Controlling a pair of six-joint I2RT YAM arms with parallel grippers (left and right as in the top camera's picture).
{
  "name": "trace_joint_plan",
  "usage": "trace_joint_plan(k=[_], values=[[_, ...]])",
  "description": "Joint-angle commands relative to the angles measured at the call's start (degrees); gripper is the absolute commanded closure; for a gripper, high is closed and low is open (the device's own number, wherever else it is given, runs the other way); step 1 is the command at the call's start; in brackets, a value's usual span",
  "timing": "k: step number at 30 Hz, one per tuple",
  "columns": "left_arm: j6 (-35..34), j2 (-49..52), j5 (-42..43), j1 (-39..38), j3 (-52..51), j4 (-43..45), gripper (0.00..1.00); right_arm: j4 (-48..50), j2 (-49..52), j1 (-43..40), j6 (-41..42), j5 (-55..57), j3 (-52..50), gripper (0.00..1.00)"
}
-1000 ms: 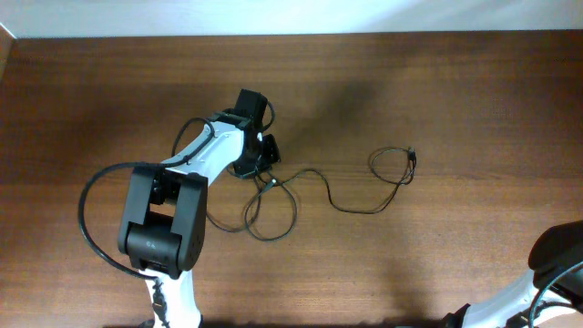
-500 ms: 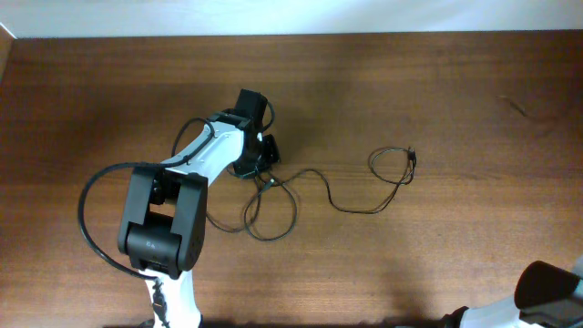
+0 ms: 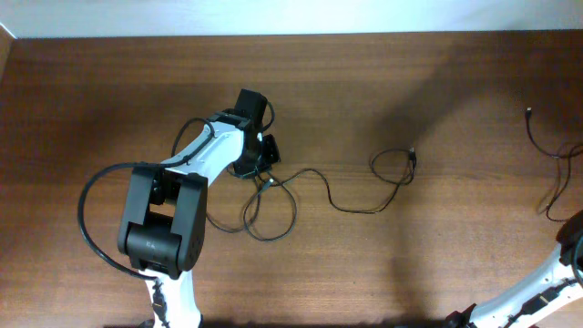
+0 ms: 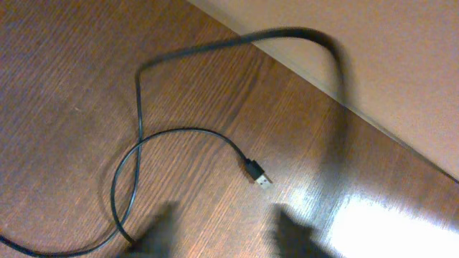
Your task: Untangle cables
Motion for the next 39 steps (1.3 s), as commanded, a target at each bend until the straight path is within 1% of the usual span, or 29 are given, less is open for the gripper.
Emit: trace_joint_plan(k=[1,4,5,6,7,9,11,12,13,15,16,17,18,19,20,22,24,25,27,28,31,33,34,35,36,38,39], values=[[1.11,1.64,-3.78,0.20,-2.21,-0.26,1.00,-0.57,-3.15,0.57,2.32,-2.97,0.33,0.01],[1.11,1.64,-3.80,0.20,-2.19,-0.24,1.00,-1.79,-8.44,2.27,3.98,-3.30,1.20,0.02],[1.11,1.64,-3.80,0.20,-2.21,-0.24,0.98,-1.81,-10.58,2.95,3.98,-3.28,1.27,0.02],[1.11,1.64,-3.80,0.20,-2.21,-0.24,0.88,-1.79,-12.31,3.52,3.98,-3.28,1.27,0.02],[1.11,1.64,-3.80,0.20,-2.21,-0.24,0.83,-1.99,-15.69,4.63,3.96,-2.99,1.27,0.02],[1.11,1.64,-3.80,0.20,-2.21,-0.26,0.83,-2.64,-20.13,5.95,4.50,-1.22,1.27,0.02],[1.11,1.64,-3.80,0.20,-2.21,-0.26,0.82,-5.03,-23.06,6.05,8.94,1.51,1.27,0.01],[1.11,1.64,-3.80,0.20,-2.21,-0.26,0.78,-7.65,-24.30,6.01,11.26,0.98,1.27,0.01],[1.11,1.64,-3.80,0.20,-2.21,-0.26,0.73,-10.16,-24.94,6.01,11.45,-1.31,1.27,0.01],[1.11,1.64,-3.80,0.20,-2.21,-0.22,0.57,-17.51,-25.00,6.54,11.39,-13.00,1.20,0.02],[1.14,1.64,-3.80,0.20,-2.19,-0.22,0.44,-20.35,-24.79,7.13,10.75,-17.88,1.03,0.02],[1.18,1.64,-3.82,0.20,-2.19,-0.22,0.29,-22.93,-24.63,7.76,10.75,-21.92,0.79,0.02],[1.79,1.62,-3.80,0.39,-2.08,-0.22,0.01,-25.79,-24.52,8.90,10.01,-25.62,0.44,0.02],[3.02,1.57,-3.63,0.79,-1.64,-0.31,0.01,-27.71,-24.48,10.21,7.61,-27.82,0.07,0.01],[5.92,1.18,-1.70,1.95,0.00,-1.57,0.00,-30.45,-24.48,13.05,6.45,-28.37,-0.15,0.01],[9.40,-0.35,1.42,4.22,4.26,-5.77,0.01,-33.24,-24.48,18.95,6.67,-28.41,-0.15,0.01],[11.56,-2.69,1.40,6.14,8.55,-9.94,0.01,-35.34,-24.48,24.50,10.05,-28.39,-0.15,0.01],[12.74,-5.01,1.36,7.37,11.32,-12.26,0.01,-35.76,-24.48,29.40,13.84,-28.41,-0.33,0.01],[12.90,-8.85,1.36,8.90,13.77,-13.29,0.01,-35.78,-24.48,34.73,20.13,-28.72,-1.31,0.02],[12.87,-11.02,1.36,9.73,14.53,-13.16,0.01,-35.78,-24.48,37.35,21.81,-29.07,-2.25,0.01],[12.87,-17.20,1.36,12.17,15.23,-12.90,0.01,-35.65,-24.46,45.44,22.60,-30.73,-7.32,0.01],[12.87,-21.75,1.36,14.23,15.23,-12.96,0.01,-33.81,-24.46,52.37,29.03,-29.59,-14.40,0.01],[12.87,-22.84,1.36,14.73,15.23,-13.03,0.01,-31.80,-24.46,55.06,33.66,-28.41,-18.05,0.01],[12.87,-24.15,1.36,15.28,15.23,-13.16,0.01,-29.33,-24.46,58.38,42.75,-27.36,-23.39,0.01],[12.87,-24.61,1.36,15.50,15.23,-13.22,0.01,-26.23,-24.46,60.98,49.99,-27.32,-28.30,0.01],[12.87,-24.79,1.36,15.47,15.23,-14.05,0.01,-19.43,-24.46,64.92,59.54,-27.36,-36.65,0.01],[12.87,-24.76,1.36,15.47,15.23,-14.56,0.01,-16.81,-24.46,66.14,62.36,-27.34,-39.32,0.01]])
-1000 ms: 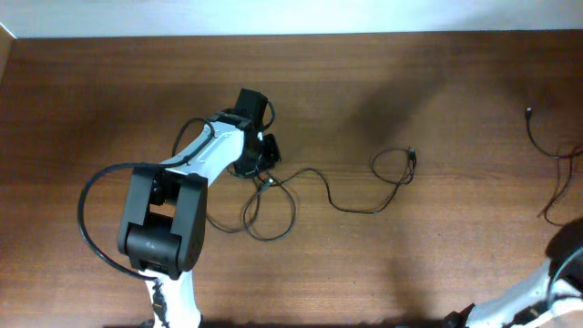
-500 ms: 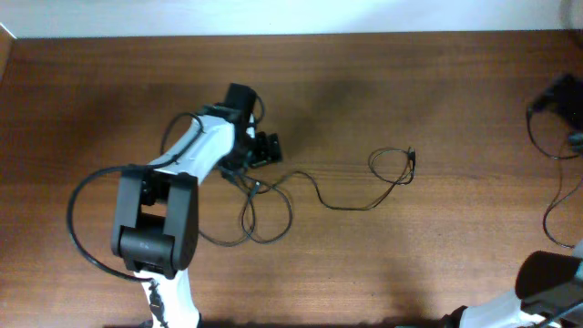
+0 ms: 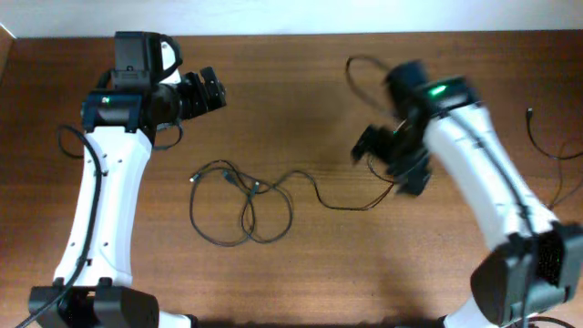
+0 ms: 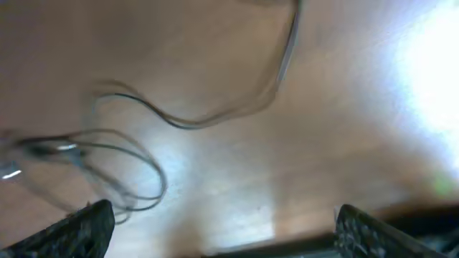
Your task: Untangle cables
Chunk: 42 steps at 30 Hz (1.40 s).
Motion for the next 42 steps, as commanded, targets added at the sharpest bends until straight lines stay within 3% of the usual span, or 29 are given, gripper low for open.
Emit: trace_joint_plan(k=[1,7,11,13,14,15,16,17,19,23,28,31,34,35,36,39,40,42], values=[[0.90,-0.09,0.39,0.07,0.31,-1.84,0.01,8.96,-0.24,5.86,21.64,1.18,-11.65,0.00],[0.90,-0.09,0.39,0.07,0.31,-2.05,0.01,31.91,-0.24,9.88,31.19,1.27,-25.88,0.16],[0.90,-0.11,0.39,0.07,0.31,-2.19,0.01,35.98,0.20,9.90,34.67,5.22,-29.31,0.23],[0.90,-0.09,0.37,0.07,0.31,-2.21,0.01,36.48,0.98,9.90,34.64,6.12,-29.35,0.42],[0.90,-0.09,0.37,0.04,0.31,-2.21,0.01,36.70,1.33,9.94,34.64,6.29,-29.35,0.65],[0.90,-0.11,0.35,0.04,0.31,-2.21,0.01,37.29,2.03,9.92,34.62,7.17,-29.35,0.82],[0.90,-0.11,0.37,0.04,0.31,-2.21,0.01,38.10,2.84,9.92,34.60,8.72,-29.35,0.92],[0.90,-0.11,0.35,0.04,0.31,-2.21,0.01,38.88,3.23,9.86,34.38,10.36,-29.35,0.96],[0.90,-0.09,0.35,0.04,0.31,-2.21,0.01,43.12,3.54,9.40,29.92,16.06,-29.31,0.96],[0.90,-0.09,0.35,0.04,0.31,-2.21,0.01,49.66,2.34,4.59,10.71,17.77,-22.32,0.96],[0.90,-0.09,0.37,0.04,0.31,-2.21,0.01,35.67,1.42,-4.94,-5.22,21.84,5.53,0.96],[0.90,-0.09,0.37,0.04,0.31,-2.21,0.01,32.59,1.44,-10.32,-16.81,22.45,22.18,0.96],[0.90,-0.09,0.37,0.04,0.31,-2.21,0.01,28.17,1.44,-13.27,-21.16,17.35,29.40,0.94],[0.90,-0.09,0.37,0.04,0.31,-2.21,0.01,24.09,1.44,-13.55,-21.09,15.15,29.77,0.67],[0.90,-0.09,0.35,0.04,0.31,-2.21,0.01,20.72,1.60,-13.40,-20.92,14.16,29.68,0.53],[0.90,-0.09,0.35,0.04,0.31,-2.21,0.01,8.90,4.02,-10.86,-20.92,13.05,27.78,0.39],[0.90,-0.09,0.35,0.04,0.31,-2.21,0.01,6.25,5.20,-9.29,-20.92,11.72,26.75,0.24],[0.90,-0.11,0.35,0.04,0.31,-2.21,0.01,4.76,7.17,-6.82,-20.92,6.88,25.62,0.05]])
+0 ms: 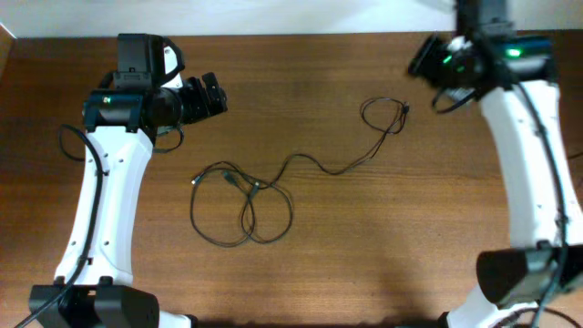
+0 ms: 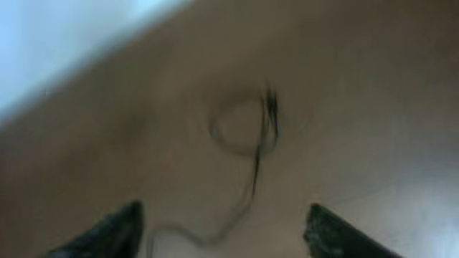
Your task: Untangle cables
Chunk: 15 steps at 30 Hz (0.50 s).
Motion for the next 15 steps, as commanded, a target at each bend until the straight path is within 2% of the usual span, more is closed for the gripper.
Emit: trace_joint_plan(k=[1,3,6,10,15], values=[[0.90,-0.13,0.33,0.11,0.33,0.04,0.01,-1.18,4.28,4.92,-0.59,-9.73,-2.58,0.01],[0.90,-0.15,0.33,0.11,0.33,0.04,0.01,-0.63,6.08,7.58,3.80,-11.10,-4.17,0.01],[0.90,-0.15,0.33,0.09,0.33,0.15,0.01,1.07,11.21,12.66,17.35,-10.71,-7.93,0.01],[0.90,-0.13,0.31,0.09,0.33,0.66,0.01,3.26,17.75,17.00,30.01,-10.75,-9.27,0.01],[0.94,-0.35,-1.27,0.39,0.33,0.26,0.01,11.37,25.14,22.58,33.09,-11.37,-9.27,0.00]])
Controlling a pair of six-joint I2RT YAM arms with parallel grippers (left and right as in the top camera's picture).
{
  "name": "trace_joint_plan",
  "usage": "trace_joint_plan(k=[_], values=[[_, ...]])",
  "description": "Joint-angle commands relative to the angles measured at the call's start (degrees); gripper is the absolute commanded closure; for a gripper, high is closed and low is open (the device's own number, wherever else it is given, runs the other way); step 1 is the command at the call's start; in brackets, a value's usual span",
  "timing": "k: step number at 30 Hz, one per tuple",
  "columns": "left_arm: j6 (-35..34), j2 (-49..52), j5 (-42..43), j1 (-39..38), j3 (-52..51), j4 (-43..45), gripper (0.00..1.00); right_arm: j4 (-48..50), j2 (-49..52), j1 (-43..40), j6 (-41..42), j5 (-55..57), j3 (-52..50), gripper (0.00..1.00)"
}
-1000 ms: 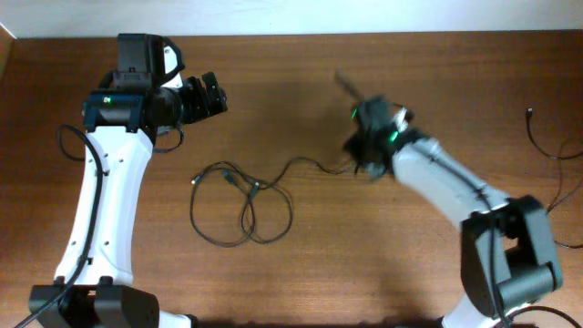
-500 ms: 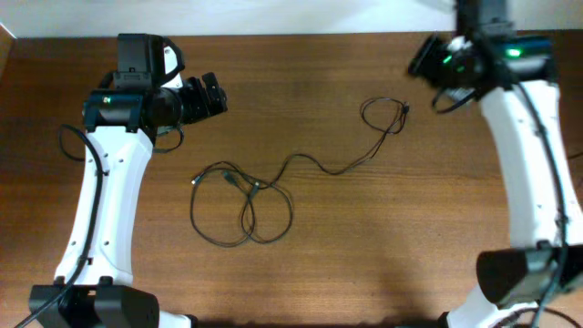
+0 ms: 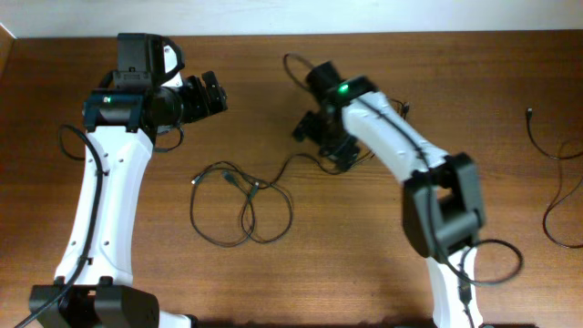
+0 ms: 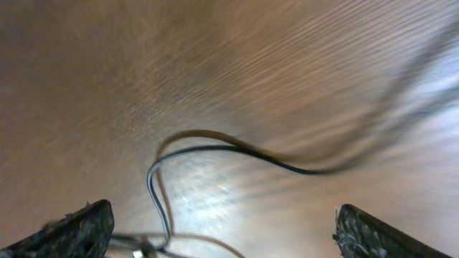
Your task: Untangle cables
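Observation:
A thin black cable tangle [image 3: 242, 206] lies in loops left of the table's centre. One strand [image 3: 290, 162] runs right from it and passes under my right gripper [image 3: 325, 143]. In the right wrist view that strand [image 4: 215, 150] curves across the wood ahead of the right gripper [image 4: 226, 240]. Its fingers [image 4: 80, 228] stand far apart and open, with nothing between them. The strand's far end [image 3: 404, 107] peeks out beyond the right arm. My left gripper [image 3: 211, 93] hangs open at the upper left, well clear of the tangle.
A second black cable [image 3: 554, 187] lies at the table's far right edge, its plug [image 3: 529, 114] pointing to the back. The back edge of the table meets a white wall [image 3: 291, 14].
My right gripper has moved from the table's upper right to the centre, over the strand leading out of the tangle. The left arm and the cables lie as before.
At first my left gripper was down at the tangle, with the right arm off at the far right. Then the left arm stood back at the upper left and the right gripper was at the strand's right end. That end then lay stretched to the upper right.

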Motion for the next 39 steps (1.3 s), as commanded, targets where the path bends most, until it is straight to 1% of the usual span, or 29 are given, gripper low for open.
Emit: trace_joint_plan(k=[1,7,8,11,13,15,16,19,20,21,22,24,25,26,29,32,35,36,37,39], values=[[0.92,-0.48,-2.27,1.01,0.33,-0.42,0.01,2.89,3.10,3.06,6.16,-0.28,-0.35,0.01],[0.90,-0.74,-2.36,6.51,0.33,-0.57,0.01,8.09,6.45,5.40,6.16,4.79,-0.35,0.16],[0.90,-0.74,-2.36,6.91,0.33,-0.61,0.01,8.76,7.19,5.75,6.16,5.01,-0.35,0.20],[0.92,-0.74,-2.38,7.61,0.33,-0.98,0.01,9.09,9.07,7.69,6.16,5.05,-0.35,0.45],[0.92,-0.74,-2.38,7.61,0.33,-1.18,0.01,9.09,10.12,8.66,6.16,5.25,-0.35,0.57],[0.90,-0.74,-2.36,7.61,0.33,-1.90,0.01,6.95,12.52,9.84,5.95,6.62,-0.35,0.84],[0.92,-0.74,-2.36,7.61,0.33,-2.12,0.01,5.22,13.70,10.05,5.97,7.06,-0.35,0.96],[0.90,-0.74,-2.36,7.58,0.33,-2.69,0.01,2.21,15.08,8.79,5.66,9.64,-0.35,0.96],[0.90,-0.74,-2.36,7.58,0.33,-2.69,0.01,2.34,14.84,7.52,3.80,9.97,-0.15,0.96],[0.90,-0.74,-2.36,7.58,0.33,-2.69,0.01,1.81,13.62,2.95,-5.07,10.01,2.49,0.96],[0.90,-0.74,-2.36,7.58,0.33,-2.69,0.01,0.63,12.81,0.81,-8.31,10.71,4.28,0.96],[0.90,-0.74,-2.38,7.58,0.33,-2.69,0.01,-4.87,10.86,-3.32,-9.60,15.10,9.07,0.96],[0.90,-0.74,-2.36,7.58,0.33,-2.69,0.01,-8.98,9.16,-6.16,-9.84,18.97,13.18,0.96],[0.90,-0.74,-2.36,7.58,0.33,-2.69,0.01,-11.06,7.78,-8.26,-11.89,21.62,16.61,0.96],[0.90,-0.74,-2.36,7.58,0.33,-2.69,0.01,-13.27,4.76,-14.43,-21.86,24.72,27.98,0.96],[0.90,-0.74,-2.36,7.58,0.33,-2.69,0.01,-16.92,3.74,-20.90,-28.57,22.64,43.41,0.96],[0.92,-0.74,-2.36,7.58,0.33,-2.69,0.01,-18.82,3.69,-23.47,-35.26,22.32,55.76,0.96],[0.90,-0.74,-2.36,7.58,0.33,-2.69,0.01,-19.04,3.69,-24.39,-37.88,23.10,61.90,0.96],[0.90,-0.74,-2.36,7.58,0.33,-2.69,0.01,-18.82,3.69,-24.92,-39.32,22.71,65.24,0.96],[0.90,-0.74,-2.36,7.58,0.33,-2.69,0.01,-19.74,3.56,-25.57,-41.35,16.92,70.23,0.96]])
